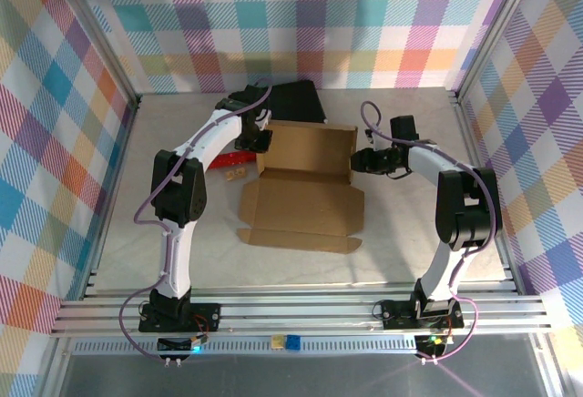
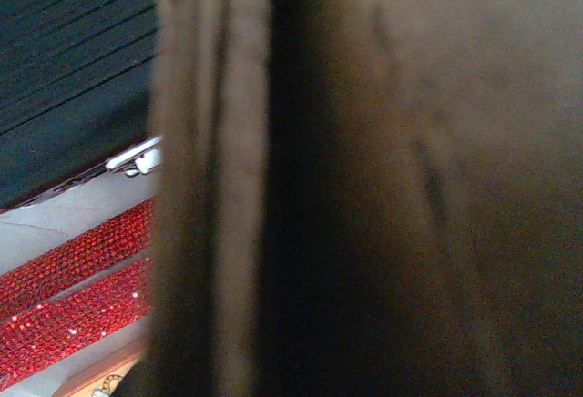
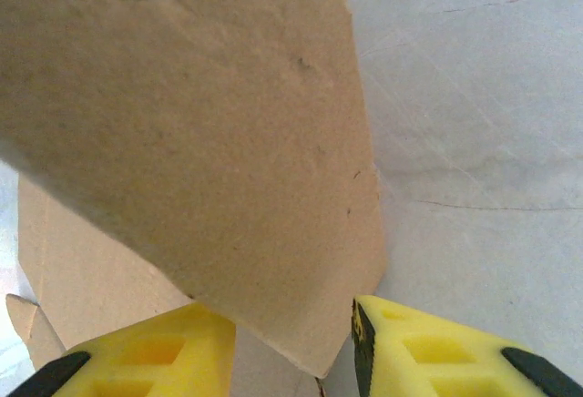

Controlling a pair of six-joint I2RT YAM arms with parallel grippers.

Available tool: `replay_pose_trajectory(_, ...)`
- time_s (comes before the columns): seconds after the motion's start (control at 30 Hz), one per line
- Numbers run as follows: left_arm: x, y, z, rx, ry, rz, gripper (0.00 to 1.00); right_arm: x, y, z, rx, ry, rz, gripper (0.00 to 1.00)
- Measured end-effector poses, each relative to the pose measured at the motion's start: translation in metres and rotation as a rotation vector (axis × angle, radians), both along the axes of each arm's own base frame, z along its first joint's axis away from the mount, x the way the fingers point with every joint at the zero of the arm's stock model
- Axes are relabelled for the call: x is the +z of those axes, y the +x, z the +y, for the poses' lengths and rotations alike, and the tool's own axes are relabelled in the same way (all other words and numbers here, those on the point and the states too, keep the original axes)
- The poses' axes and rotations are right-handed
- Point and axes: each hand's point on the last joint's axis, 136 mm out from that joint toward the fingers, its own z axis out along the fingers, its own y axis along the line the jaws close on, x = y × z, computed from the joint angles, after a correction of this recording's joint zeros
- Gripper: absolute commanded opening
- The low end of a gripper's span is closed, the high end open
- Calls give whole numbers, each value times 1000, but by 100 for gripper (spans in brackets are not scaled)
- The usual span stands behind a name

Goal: Fold the paper box

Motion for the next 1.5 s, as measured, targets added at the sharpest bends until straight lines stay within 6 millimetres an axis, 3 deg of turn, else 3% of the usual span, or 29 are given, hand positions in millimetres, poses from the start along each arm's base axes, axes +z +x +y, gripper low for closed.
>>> replay_pose_trajectory(0.47, 0, -1, -1, -6, -2, 4, 0, 9, 21, 2, -1, -14, -49, 19)
replay_pose_trajectory(0.67, 0, -1, 0, -4, 2, 3, 0, 10, 28, 5, -20, -74, -72, 13)
replay_pose_trajectory(0.87, 0, 1, 4, 5, 11, 0, 0, 11, 38, 8, -53, -172, -99, 0)
replay_pose_trajectory(1.5, 0, 4, 8, 71, 33, 1, 0, 12, 35, 14, -290, -530, -89, 0)
